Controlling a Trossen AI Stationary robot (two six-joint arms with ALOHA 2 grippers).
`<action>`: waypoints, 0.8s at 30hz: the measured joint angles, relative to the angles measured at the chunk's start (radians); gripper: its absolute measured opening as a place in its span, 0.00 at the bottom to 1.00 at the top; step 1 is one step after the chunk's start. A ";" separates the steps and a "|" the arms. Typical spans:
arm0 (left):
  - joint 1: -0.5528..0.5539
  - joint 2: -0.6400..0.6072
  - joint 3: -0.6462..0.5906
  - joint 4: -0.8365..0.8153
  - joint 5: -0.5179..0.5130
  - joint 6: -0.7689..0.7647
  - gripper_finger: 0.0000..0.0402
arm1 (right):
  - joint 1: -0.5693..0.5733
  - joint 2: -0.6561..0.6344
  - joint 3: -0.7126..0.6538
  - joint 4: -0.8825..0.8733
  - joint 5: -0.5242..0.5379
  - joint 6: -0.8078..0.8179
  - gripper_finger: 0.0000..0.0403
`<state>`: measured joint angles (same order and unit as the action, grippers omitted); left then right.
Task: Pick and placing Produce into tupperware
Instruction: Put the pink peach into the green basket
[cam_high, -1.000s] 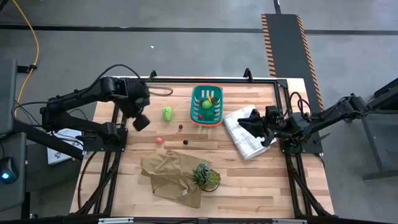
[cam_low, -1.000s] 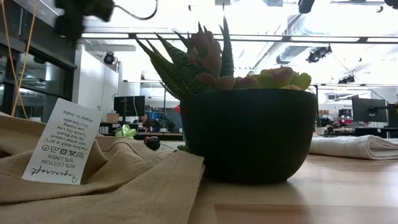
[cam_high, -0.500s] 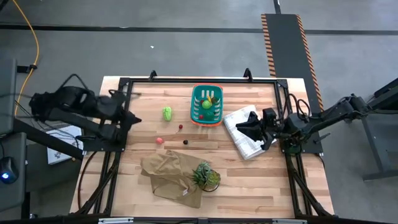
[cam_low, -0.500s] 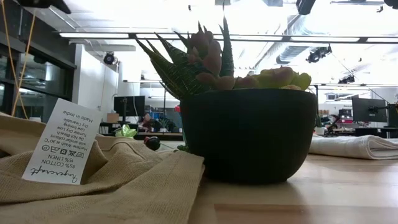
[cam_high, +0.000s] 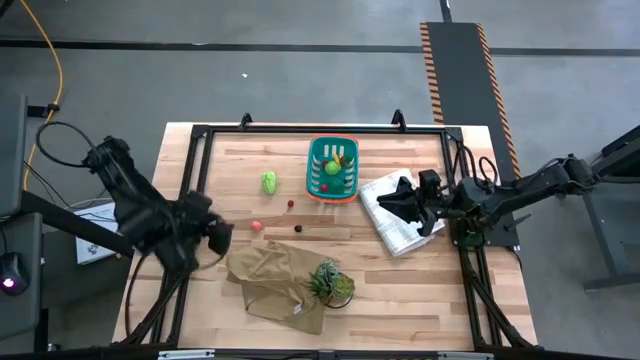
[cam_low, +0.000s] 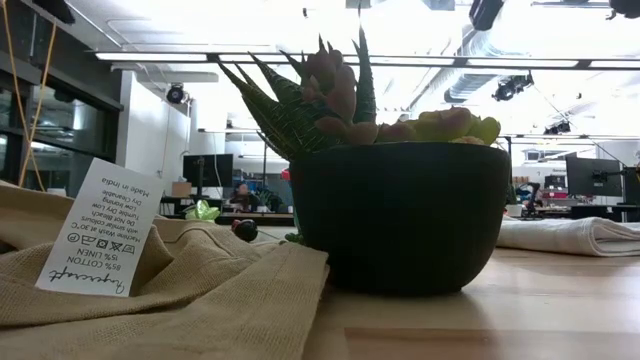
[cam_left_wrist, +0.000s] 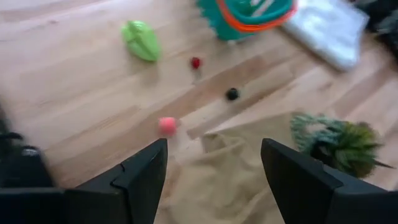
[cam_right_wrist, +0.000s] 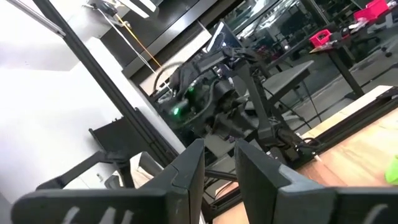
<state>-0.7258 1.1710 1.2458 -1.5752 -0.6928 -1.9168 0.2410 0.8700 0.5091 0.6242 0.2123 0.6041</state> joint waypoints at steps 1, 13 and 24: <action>-0.029 0.016 -0.008 0.008 -0.026 -0.030 0.62 | -0.008 0.000 0.000 0.000 -0.008 0.000 0.20; -0.197 0.219 -0.183 0.005 0.001 -0.518 0.62 | -0.122 0.000 0.000 -0.015 -0.137 0.073 0.20; -0.211 0.338 -0.306 0.213 -0.008 -0.542 0.62 | -0.180 0.000 0.000 -0.015 -0.165 0.158 0.20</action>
<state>-0.9363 1.5085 0.9403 -1.3627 -0.7006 -2.4588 0.0608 0.8696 0.5091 0.6090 0.0475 0.7624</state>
